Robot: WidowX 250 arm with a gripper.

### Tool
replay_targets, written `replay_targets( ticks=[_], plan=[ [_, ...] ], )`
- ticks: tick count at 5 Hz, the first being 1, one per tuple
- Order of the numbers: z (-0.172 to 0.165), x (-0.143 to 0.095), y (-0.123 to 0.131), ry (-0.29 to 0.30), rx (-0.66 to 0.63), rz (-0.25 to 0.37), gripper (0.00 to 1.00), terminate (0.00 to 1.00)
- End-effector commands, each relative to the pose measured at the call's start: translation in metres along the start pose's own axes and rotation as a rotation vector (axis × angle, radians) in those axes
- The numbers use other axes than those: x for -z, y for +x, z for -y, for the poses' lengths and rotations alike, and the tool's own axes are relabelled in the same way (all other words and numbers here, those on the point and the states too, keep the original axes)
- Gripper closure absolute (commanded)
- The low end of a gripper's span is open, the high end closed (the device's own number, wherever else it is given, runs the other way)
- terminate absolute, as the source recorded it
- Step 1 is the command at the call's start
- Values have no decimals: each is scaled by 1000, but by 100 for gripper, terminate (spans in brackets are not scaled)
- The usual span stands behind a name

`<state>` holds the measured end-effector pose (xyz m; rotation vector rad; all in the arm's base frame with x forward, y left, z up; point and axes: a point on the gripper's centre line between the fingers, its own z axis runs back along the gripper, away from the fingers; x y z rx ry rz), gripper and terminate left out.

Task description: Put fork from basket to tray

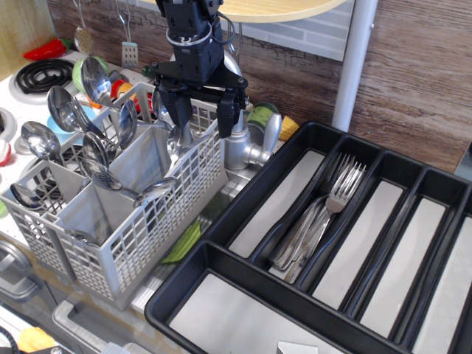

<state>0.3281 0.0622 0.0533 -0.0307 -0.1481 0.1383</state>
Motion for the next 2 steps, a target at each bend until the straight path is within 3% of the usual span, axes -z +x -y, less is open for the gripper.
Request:
replay_targets(
  ticks=[1,2],
  plan=[
    [0,0,0,0,0,0,0,0],
    [-2,5,2,46,-12,15,0,0]
  ],
)
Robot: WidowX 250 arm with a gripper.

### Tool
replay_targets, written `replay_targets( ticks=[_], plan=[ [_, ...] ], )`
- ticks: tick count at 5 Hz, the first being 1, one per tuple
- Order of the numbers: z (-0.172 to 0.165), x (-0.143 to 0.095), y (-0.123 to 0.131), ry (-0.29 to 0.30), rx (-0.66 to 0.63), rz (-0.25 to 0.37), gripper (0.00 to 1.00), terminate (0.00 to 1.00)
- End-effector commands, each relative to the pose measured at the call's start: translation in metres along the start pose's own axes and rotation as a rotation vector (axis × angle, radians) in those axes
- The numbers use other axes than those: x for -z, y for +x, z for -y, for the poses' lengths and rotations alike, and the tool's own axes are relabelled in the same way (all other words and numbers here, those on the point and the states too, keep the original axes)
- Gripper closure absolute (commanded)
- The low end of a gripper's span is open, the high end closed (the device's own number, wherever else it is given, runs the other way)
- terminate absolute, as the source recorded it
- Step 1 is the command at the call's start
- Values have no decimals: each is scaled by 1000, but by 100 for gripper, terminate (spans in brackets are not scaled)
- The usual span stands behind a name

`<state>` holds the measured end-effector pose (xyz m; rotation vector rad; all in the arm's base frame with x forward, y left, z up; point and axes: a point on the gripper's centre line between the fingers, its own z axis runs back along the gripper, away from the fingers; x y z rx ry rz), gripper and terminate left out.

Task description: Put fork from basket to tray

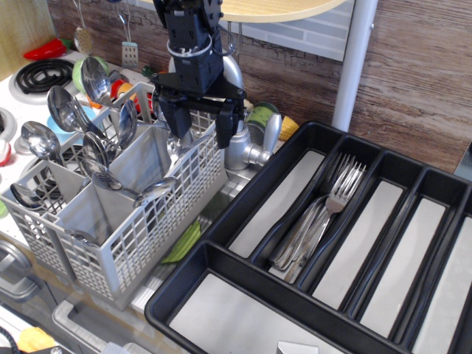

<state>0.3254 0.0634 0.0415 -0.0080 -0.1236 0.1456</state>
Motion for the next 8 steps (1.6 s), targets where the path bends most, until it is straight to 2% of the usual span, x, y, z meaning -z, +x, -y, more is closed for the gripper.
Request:
replay_targets(
  ticks=[1,2,4,5,7,8],
  plan=[
    [-5,1,4,62,-21,70,0,0],
    [-6,9,1,84,-18,98,0,0],
    [-11,23,5,85,-2,111,0,0],
    [-13,26,6,105,-5,131,100,0],
    [-8,18,12,141,-8,136,100,0],
    [-7,5,13,225,33,133,100,0]
  ],
)
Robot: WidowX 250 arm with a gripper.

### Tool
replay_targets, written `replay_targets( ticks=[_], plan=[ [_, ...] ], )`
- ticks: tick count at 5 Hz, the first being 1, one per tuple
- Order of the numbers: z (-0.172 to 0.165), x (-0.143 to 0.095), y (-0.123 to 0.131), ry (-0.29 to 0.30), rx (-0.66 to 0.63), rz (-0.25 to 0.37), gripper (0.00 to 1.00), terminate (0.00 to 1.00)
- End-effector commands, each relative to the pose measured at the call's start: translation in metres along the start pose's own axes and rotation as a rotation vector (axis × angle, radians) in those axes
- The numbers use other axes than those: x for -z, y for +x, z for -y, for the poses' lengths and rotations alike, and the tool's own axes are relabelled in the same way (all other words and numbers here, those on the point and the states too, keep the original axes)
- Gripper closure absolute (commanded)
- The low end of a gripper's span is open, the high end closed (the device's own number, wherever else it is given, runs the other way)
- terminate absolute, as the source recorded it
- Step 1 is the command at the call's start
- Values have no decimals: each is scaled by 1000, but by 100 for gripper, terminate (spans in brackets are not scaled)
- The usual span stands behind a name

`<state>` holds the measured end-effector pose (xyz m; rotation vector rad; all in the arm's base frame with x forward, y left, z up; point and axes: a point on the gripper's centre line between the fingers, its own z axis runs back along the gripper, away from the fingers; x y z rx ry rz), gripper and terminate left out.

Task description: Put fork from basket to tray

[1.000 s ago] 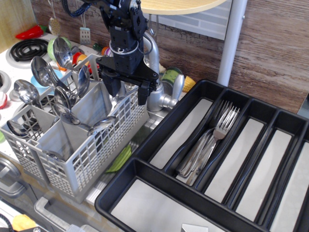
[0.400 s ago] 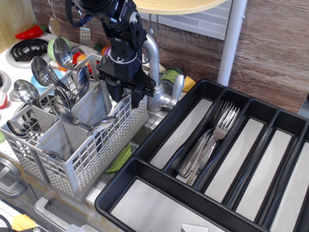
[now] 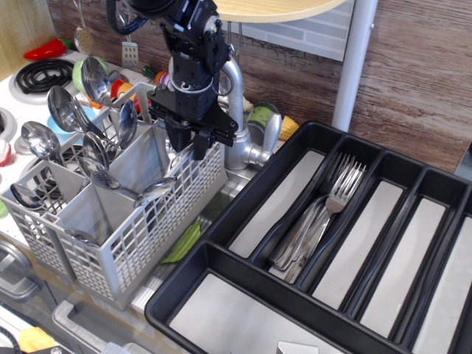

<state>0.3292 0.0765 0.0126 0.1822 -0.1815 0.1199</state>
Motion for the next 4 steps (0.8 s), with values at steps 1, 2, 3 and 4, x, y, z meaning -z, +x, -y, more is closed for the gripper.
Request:
replay_targets(
  ticks=[1,2,3,4],
  plan=[
    [0,-32,10,145,80,54,100,0],
    [-5,-29,5,218,172,18,100,0],
    [-10,-45,7,334,264,11,100,0],
    [-15,-76,18,392,287,17,100,0]
  ],
)
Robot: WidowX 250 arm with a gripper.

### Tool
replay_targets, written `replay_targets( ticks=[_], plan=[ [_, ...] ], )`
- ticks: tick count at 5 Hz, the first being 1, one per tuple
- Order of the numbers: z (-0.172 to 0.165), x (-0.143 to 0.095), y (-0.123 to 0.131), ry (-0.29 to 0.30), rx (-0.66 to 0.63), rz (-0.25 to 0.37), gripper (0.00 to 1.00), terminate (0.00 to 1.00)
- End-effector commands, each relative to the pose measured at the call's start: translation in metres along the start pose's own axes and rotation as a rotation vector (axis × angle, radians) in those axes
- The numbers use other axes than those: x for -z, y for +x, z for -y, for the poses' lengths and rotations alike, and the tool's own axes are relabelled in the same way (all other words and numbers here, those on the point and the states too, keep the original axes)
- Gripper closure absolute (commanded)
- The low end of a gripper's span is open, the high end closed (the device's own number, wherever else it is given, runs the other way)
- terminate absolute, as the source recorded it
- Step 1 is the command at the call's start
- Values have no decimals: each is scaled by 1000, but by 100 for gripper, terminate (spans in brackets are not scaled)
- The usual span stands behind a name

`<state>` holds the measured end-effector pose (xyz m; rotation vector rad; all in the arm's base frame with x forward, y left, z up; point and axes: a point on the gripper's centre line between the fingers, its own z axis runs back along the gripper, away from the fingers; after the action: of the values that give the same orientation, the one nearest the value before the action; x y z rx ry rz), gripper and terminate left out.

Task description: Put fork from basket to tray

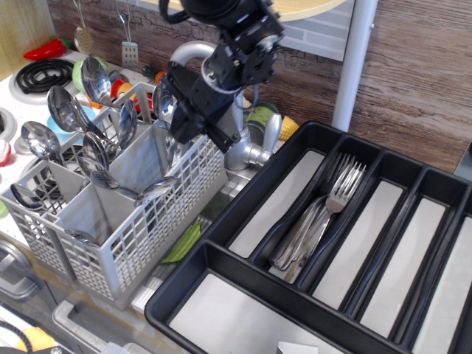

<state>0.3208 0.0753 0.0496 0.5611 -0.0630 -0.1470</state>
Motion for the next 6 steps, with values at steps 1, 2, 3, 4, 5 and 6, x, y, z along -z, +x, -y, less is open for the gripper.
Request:
replay_targets(
  ticks=[1,2,3,4,5,6],
  plan=[
    [-37,-67,17,145,11,64,100,0],
    [-45,-95,14,165,-4,65,100,0],
    [-40,-124,17,92,-58,113,100,0],
    [-31,-148,23,-12,-135,129,100,0],
    [-13,-163,35,-190,-249,224,100,0],
    [9,-158,44,-244,-252,222,100,0]
  ],
)
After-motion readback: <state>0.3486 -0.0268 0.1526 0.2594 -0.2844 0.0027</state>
